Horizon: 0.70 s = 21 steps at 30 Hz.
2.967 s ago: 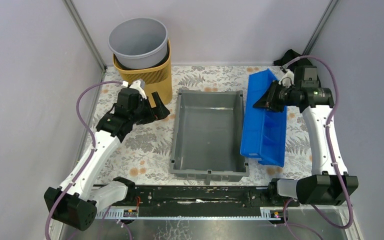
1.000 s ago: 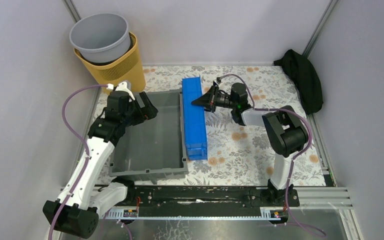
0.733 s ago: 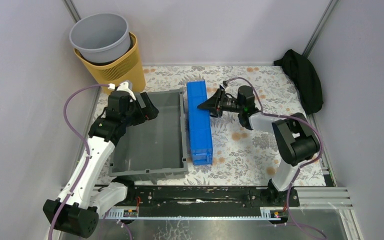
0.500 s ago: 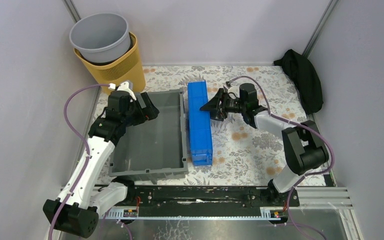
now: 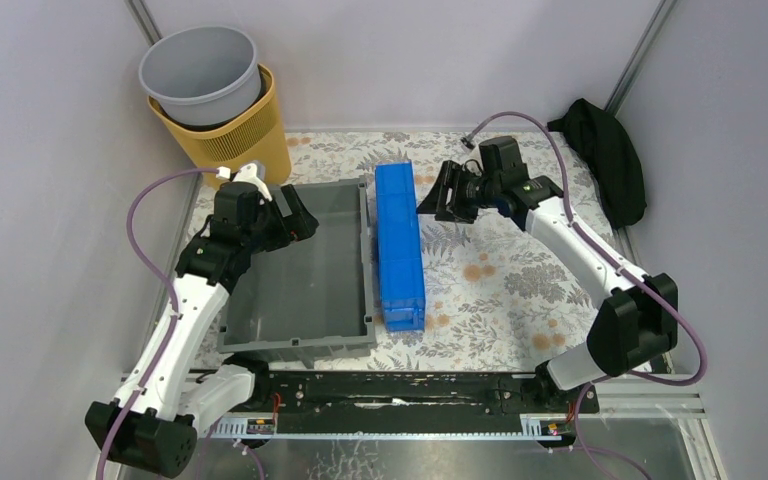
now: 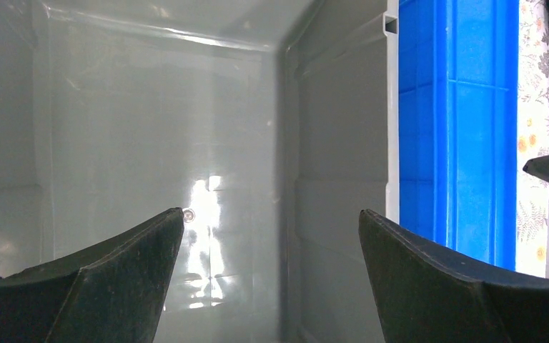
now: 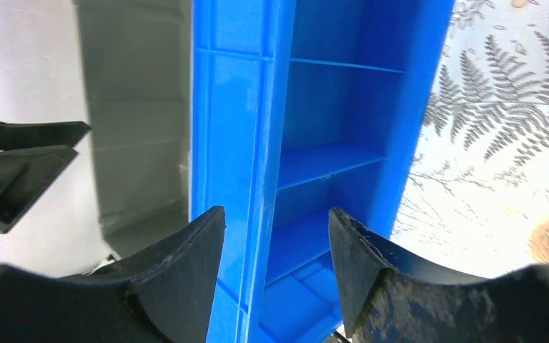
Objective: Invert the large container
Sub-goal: Turn the container upside down at the center of the board.
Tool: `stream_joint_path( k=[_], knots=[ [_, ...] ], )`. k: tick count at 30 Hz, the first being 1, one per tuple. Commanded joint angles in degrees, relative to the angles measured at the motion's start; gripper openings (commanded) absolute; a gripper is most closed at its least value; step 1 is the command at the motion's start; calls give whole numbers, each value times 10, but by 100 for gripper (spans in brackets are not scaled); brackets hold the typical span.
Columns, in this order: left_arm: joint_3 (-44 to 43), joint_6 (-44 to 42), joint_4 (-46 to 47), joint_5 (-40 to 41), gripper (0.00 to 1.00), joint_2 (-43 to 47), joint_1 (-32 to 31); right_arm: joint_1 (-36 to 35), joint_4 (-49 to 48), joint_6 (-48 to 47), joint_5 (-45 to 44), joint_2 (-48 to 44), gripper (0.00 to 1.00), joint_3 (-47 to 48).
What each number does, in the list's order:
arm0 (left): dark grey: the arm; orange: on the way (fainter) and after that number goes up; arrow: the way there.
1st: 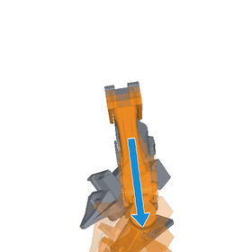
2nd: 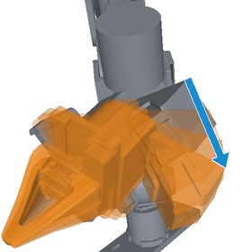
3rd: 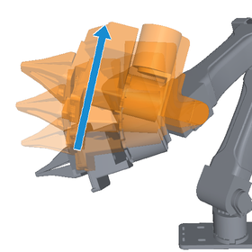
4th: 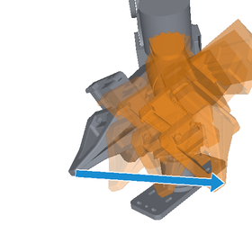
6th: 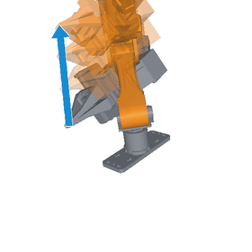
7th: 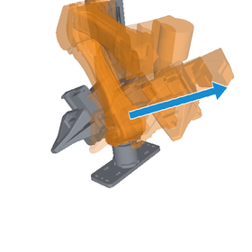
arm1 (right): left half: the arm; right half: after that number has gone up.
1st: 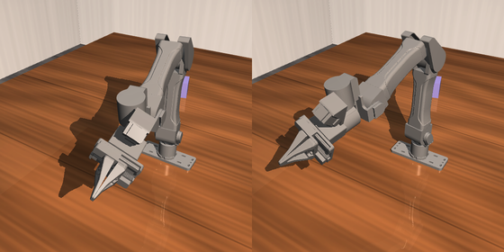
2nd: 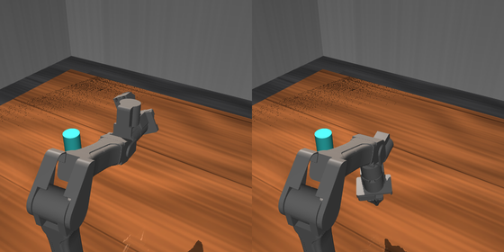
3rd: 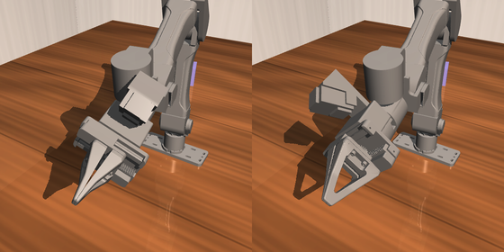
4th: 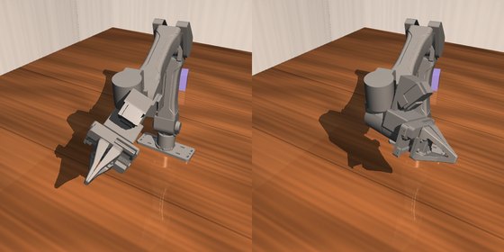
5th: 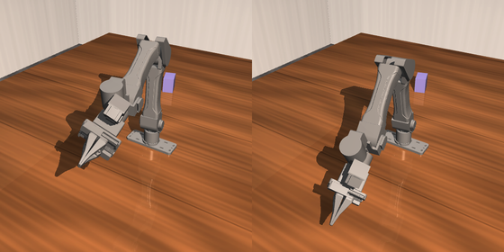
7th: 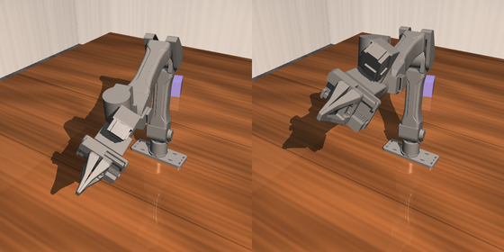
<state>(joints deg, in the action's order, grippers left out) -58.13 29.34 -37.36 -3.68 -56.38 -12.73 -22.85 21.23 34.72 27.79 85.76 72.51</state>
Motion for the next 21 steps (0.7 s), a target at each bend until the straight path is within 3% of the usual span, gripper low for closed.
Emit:
stream_joint_path(
  k=[1, 9, 21],
  knots=[
    [-1, -9, 5, -6, 100, 13, 3, -33, 126, -67, -110, -2, 61, 58],
    [0, -10, 1, -3, 100, 11, 4, -66, 163, -74, -167, 7, 54, 90],
    [5, -10, 1, -4, 100, 18, 3, -108, 202, -74, -231, 38, 52, 134]
  ],
)
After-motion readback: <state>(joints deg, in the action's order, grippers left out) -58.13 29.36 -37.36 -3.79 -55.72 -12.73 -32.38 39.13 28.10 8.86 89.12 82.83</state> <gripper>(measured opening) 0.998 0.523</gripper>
